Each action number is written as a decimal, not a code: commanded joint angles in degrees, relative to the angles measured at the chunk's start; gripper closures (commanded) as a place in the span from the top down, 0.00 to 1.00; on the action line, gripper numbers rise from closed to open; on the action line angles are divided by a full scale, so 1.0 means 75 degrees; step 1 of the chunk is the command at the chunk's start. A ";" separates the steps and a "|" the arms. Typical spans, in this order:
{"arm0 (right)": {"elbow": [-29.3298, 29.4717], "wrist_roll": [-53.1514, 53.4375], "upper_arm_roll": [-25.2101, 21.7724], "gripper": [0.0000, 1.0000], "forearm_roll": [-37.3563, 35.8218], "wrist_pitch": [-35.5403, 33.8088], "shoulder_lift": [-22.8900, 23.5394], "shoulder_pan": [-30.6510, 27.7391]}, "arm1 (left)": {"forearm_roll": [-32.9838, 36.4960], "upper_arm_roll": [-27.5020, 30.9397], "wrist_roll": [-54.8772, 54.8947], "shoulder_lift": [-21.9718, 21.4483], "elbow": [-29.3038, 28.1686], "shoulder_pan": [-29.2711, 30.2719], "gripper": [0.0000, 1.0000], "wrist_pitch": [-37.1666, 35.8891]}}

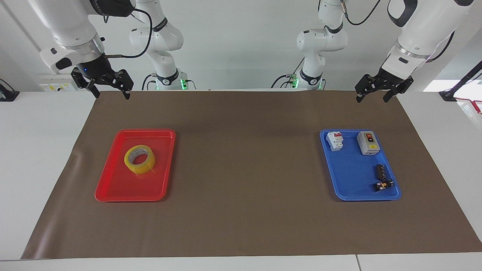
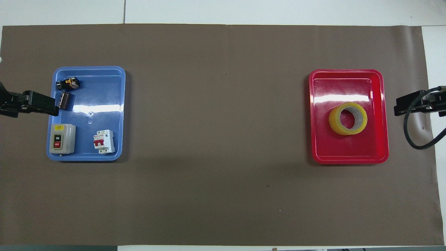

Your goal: Place and move tape with both arms

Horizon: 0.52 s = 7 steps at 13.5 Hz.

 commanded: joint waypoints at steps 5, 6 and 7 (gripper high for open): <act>0.0076 -0.0159 0.0052 1.00 -0.0012 -0.0087 -0.0006 -0.0050 | 0.0098 -0.0020 0.0114 -0.0111 -0.0165 0.0050 1.00 0.0054; 0.0076 -0.0159 0.0041 1.00 0.0000 -0.0087 -0.0006 -0.0050 | 0.0098 -0.0020 0.0114 -0.0110 -0.0165 0.0050 1.00 0.0054; 0.0065 -0.0159 0.0041 1.00 0.0000 -0.0099 -0.0006 -0.0050 | 0.0098 -0.0020 0.0114 -0.0122 -0.0165 0.0050 1.00 0.0054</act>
